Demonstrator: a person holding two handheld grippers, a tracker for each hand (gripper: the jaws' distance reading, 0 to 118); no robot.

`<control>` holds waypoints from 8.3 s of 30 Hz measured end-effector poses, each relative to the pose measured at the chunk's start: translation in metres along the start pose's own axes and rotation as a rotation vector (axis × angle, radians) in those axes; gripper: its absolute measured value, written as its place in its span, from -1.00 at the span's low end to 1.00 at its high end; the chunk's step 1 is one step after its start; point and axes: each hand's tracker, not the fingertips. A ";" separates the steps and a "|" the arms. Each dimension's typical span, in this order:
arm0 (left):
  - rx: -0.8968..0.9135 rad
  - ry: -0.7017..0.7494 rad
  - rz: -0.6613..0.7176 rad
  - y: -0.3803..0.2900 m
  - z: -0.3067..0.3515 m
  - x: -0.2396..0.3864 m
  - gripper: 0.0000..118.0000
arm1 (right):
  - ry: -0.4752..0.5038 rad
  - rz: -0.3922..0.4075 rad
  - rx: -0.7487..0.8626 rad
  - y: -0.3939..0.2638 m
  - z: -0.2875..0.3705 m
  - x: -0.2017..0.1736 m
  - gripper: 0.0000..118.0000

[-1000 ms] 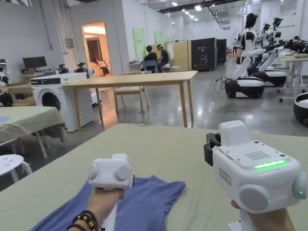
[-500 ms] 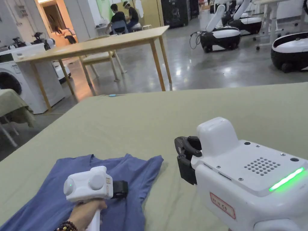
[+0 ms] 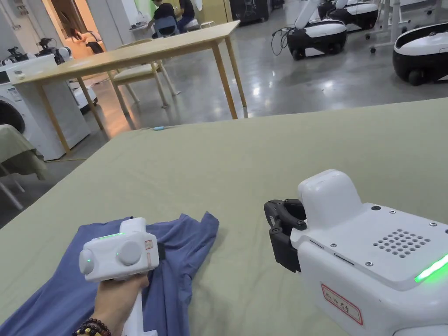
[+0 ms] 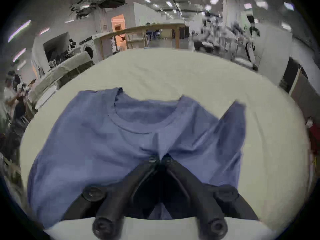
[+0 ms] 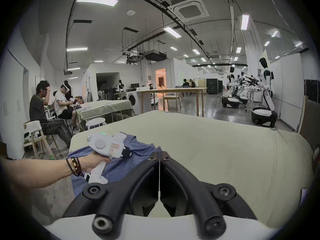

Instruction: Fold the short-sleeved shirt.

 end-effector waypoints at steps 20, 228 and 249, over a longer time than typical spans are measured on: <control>0.286 -0.675 -0.202 0.049 0.174 0.183 -1.00 | -0.141 -0.022 0.159 0.035 0.157 0.037 -0.98; -0.110 -0.371 -0.213 -0.166 0.139 0.026 -0.93 | -0.514 -0.139 -0.750 -0.200 0.286 0.232 -0.94; 0.171 -0.369 -0.049 -0.201 0.273 -0.027 -0.98 | -0.474 -0.178 -0.018 -0.072 0.417 0.063 -0.93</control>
